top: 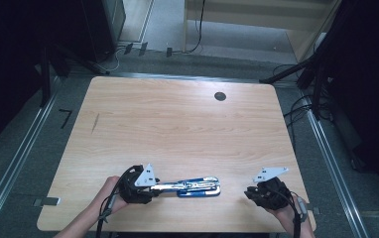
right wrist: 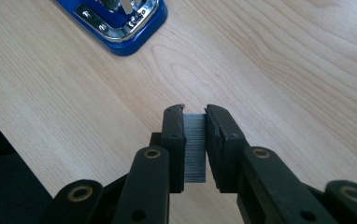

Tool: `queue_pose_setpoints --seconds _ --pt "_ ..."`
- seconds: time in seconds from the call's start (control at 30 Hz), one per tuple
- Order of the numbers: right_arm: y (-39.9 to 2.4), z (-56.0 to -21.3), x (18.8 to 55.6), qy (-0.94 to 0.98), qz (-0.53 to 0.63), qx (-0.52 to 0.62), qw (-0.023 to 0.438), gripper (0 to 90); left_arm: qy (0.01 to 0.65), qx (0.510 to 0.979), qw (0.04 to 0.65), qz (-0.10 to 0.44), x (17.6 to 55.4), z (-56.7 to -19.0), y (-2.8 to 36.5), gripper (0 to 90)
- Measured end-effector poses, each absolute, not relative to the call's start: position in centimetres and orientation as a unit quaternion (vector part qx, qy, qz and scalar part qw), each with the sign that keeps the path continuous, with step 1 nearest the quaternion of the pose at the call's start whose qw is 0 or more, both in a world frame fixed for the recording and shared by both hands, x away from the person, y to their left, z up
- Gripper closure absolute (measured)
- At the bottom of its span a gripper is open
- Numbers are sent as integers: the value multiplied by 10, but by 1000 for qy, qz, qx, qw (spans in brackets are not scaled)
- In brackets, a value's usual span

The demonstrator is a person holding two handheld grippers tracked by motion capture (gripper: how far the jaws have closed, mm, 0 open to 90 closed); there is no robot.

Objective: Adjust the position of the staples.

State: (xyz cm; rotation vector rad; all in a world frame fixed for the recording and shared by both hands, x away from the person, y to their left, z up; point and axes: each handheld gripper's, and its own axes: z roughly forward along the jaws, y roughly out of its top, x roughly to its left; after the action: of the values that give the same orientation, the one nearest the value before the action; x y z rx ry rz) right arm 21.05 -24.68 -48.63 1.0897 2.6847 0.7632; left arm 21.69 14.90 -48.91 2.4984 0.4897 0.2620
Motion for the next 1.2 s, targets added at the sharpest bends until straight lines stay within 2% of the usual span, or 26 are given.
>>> queue_pose_setpoints --seconds 1.2 --pt "-216 -469 231 896 286 330 81 785 183 935 289 96 218 -490 149 615"
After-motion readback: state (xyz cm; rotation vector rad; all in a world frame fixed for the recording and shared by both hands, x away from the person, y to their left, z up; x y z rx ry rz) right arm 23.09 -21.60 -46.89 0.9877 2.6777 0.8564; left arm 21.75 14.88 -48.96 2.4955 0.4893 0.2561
